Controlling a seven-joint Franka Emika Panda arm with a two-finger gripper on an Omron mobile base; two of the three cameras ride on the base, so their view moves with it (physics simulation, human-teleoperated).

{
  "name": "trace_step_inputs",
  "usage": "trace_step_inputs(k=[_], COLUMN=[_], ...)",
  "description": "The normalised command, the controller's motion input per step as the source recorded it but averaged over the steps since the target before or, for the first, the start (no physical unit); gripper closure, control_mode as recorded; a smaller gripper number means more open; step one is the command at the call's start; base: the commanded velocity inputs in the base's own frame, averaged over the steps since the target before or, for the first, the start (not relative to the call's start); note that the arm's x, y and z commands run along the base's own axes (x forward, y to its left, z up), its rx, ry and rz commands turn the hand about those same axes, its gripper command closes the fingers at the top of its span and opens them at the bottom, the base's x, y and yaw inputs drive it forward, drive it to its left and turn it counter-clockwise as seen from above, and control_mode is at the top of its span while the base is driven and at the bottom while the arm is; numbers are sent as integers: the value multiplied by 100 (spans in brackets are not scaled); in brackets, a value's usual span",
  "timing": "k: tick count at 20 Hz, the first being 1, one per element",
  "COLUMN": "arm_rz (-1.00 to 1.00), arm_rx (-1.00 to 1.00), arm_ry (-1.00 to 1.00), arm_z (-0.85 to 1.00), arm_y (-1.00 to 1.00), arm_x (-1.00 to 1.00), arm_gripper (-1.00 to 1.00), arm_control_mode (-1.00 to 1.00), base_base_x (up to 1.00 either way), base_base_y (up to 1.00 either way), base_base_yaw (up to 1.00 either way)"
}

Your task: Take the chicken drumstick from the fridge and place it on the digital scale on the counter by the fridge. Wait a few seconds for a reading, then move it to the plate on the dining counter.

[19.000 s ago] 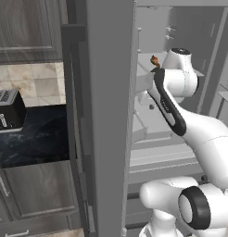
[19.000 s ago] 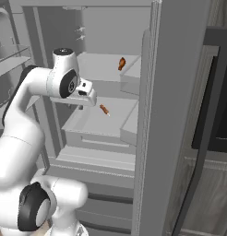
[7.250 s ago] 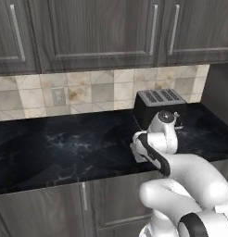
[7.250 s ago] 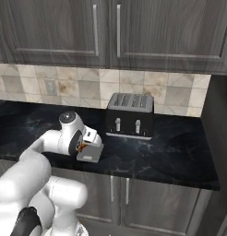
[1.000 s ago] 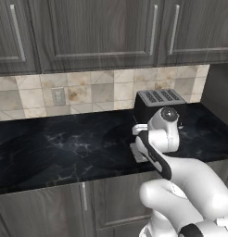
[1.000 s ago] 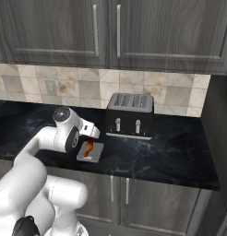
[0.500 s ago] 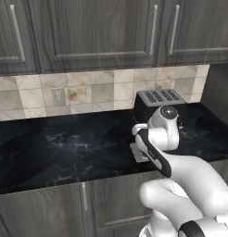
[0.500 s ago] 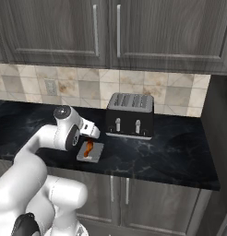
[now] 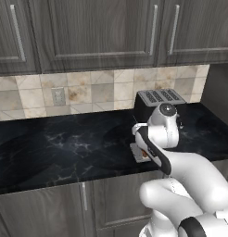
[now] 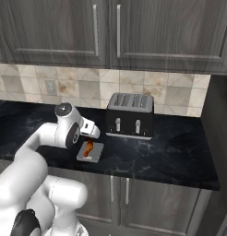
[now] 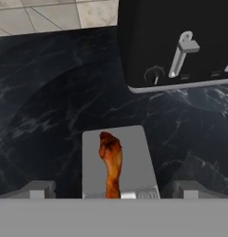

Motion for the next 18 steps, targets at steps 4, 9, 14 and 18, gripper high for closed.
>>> trace_step_inputs(k=[4,9,14,18], arm_rz=[0,0,0,0], arm_rx=[0,0,0,0], arm_ry=[4,7,8,7], arm_z=[-2,-12,-16,-12], arm_y=[0,0,0,0], arm_x=[0,0,0,0], arm_gripper=[-100,-100,-100,-100], arm_control_mode=[-100,-100,-100,-100], base_base_x=[0,0,0,0], base_base_y=[0,0,0,0], base_base_yaw=[0,0,0,0])
